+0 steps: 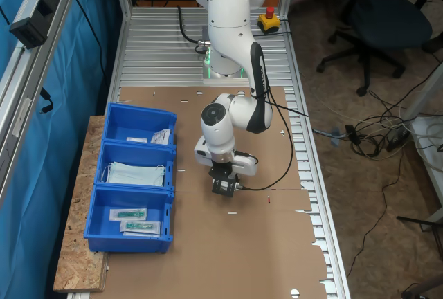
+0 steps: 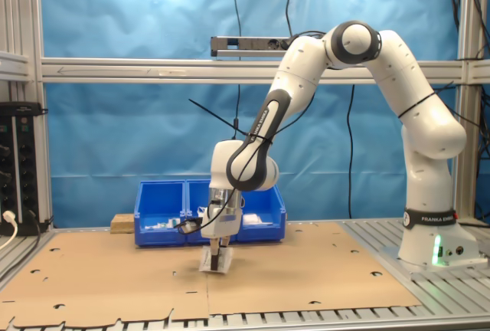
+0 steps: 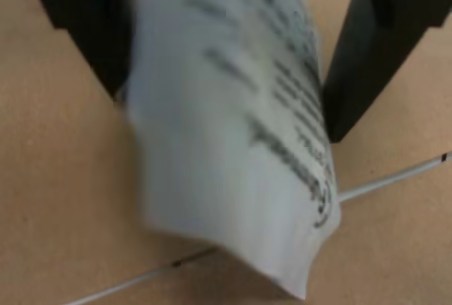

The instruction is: Pick and place sorting task of medical equipment.

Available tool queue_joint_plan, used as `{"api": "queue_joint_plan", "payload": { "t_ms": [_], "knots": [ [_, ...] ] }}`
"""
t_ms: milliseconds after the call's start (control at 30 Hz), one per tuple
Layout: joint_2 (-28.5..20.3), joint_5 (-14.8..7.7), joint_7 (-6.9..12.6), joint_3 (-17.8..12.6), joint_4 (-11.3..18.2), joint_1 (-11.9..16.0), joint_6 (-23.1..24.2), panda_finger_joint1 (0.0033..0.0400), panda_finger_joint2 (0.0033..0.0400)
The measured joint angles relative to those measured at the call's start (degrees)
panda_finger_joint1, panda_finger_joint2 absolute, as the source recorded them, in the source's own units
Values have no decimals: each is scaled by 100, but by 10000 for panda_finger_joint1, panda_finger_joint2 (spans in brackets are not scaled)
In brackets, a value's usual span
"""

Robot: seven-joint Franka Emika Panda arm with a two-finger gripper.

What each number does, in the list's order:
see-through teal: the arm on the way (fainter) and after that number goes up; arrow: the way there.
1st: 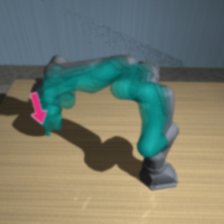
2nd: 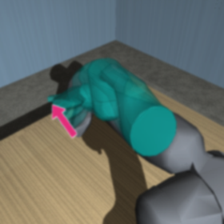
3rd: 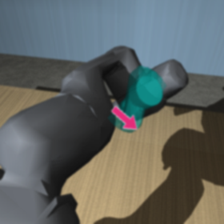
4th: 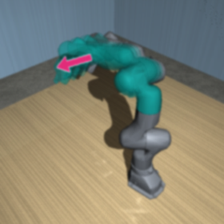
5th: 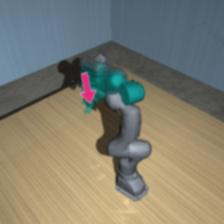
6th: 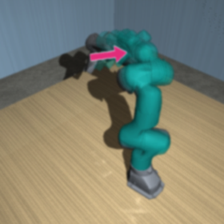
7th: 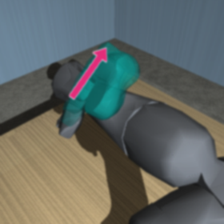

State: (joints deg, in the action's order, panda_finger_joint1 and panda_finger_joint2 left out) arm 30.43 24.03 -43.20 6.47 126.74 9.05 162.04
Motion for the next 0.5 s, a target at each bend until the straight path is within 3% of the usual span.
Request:
{"api": "queue_joint_plan", "payload": {
  "t_ms": [100,133,433,467,500],
  "knots": [
    [15,0,0,0,0,0,0,270,270],
    [19,0,0,0,0,0,0,178,178],
    [27,0,0,19,-15,-7,4,178,178],
    [27,0,0,19,-15,-7,4,59,59],
    [27,0,0,19,-15,-7,4,59,59]
  ]
}}
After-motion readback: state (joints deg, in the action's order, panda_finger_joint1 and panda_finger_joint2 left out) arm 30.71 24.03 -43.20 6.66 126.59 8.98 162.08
